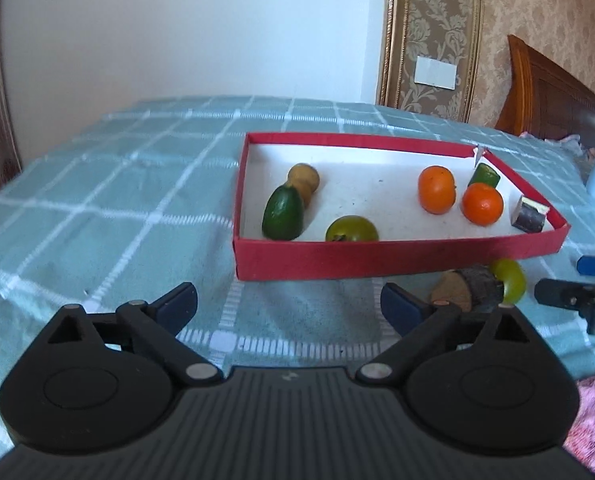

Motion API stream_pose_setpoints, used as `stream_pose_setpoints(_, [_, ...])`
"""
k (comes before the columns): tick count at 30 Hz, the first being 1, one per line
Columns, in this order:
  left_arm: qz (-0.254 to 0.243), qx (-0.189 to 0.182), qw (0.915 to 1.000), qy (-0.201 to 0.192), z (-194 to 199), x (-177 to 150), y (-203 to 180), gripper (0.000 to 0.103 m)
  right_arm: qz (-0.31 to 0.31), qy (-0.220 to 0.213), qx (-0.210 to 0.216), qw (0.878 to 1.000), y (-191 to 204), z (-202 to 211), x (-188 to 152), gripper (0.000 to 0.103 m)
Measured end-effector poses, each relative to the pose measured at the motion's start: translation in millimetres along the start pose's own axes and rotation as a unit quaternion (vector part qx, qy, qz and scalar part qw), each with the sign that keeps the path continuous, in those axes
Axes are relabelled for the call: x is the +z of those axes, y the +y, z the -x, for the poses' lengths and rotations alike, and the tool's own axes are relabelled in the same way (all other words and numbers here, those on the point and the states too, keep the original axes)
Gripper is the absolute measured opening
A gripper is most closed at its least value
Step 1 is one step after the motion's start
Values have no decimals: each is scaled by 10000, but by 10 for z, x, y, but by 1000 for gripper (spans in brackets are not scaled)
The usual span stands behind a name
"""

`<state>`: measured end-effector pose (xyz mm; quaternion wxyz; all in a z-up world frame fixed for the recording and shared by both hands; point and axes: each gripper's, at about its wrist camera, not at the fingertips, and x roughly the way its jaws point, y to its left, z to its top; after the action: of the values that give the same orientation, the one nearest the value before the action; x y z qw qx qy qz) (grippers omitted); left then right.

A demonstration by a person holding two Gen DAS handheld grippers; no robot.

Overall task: Organize fruits
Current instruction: 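Withdraw the left tool while the right tool reaches to the green tomato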

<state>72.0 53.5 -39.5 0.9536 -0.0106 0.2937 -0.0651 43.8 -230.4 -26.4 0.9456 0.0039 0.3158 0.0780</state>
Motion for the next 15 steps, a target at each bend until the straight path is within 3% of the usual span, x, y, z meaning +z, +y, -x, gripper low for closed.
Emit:
stream_pose_setpoints(7, [272,-43,9994,189,-76,21,96,103,66,-144,306,9994,30,54,12,97])
stream_pose_setpoints(15, [27,146,9995,291,-117,33,3,103,478,-113,546,9973,246,42,37,97])
